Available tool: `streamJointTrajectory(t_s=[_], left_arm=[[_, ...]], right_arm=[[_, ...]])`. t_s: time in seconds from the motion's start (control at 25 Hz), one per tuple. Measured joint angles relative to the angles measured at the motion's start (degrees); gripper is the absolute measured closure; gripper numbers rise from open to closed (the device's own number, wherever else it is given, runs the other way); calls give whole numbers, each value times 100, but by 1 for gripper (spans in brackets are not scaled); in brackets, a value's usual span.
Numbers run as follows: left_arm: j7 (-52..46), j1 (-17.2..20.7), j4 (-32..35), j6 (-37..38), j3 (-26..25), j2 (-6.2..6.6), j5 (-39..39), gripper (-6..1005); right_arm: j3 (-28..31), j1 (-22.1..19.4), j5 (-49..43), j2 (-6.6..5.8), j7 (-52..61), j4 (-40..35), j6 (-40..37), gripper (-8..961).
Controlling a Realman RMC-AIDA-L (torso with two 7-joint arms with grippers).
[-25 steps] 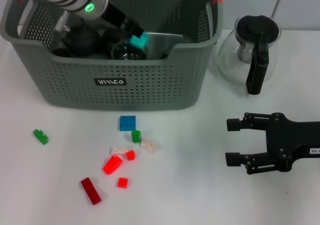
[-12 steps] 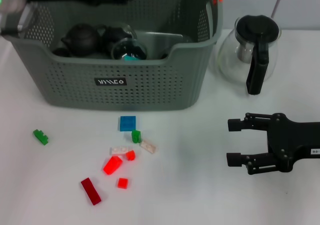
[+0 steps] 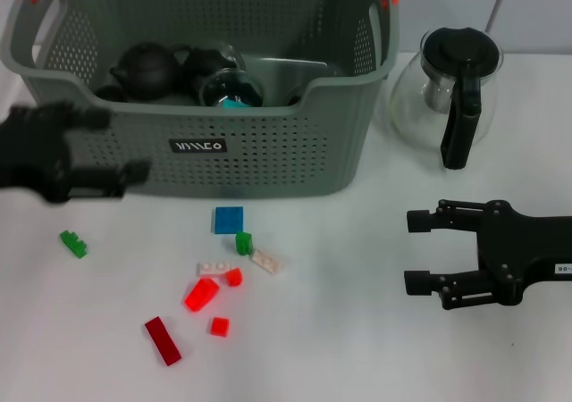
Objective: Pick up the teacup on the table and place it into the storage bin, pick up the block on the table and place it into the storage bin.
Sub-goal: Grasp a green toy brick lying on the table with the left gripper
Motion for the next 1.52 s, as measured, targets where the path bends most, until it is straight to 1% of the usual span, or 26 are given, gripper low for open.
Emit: streamJointTrajectory(t_s=[0.08,0.16,0.32,0.52,0.72,1.0,1.28,1.52], left_arm=[[51,112,-37,24,-36,-1,305,83],[11,143,-43,43,-63,-1,745,83],[-240,66,28,-20,15,-8,1551,84],[-589,-52,35,-222,346,-12,2239,84],[-678,-37,74,-825,716,-29,2459,84],[-646,4,489,-1503,1168,-33,2573,85],[-683,9,882,-2155,1259,-10,2727,86],[-614,69,926,-2349,1267,-9,2787,88]], right_arm=[[1,-12,0,1,4,0,4,40],[2,-17,0,1,16,0,8,40],[-1,0,0,16,24,0,22,40],[-20,16,0,24,23,0,37,40],[-22,15,0,29,11,0,45,41],[-5,-18,0,35,9,0,54,41],[-3,-14,0,36,9,0,52,38],[-2,-14,0,29,2,0,51,38]])
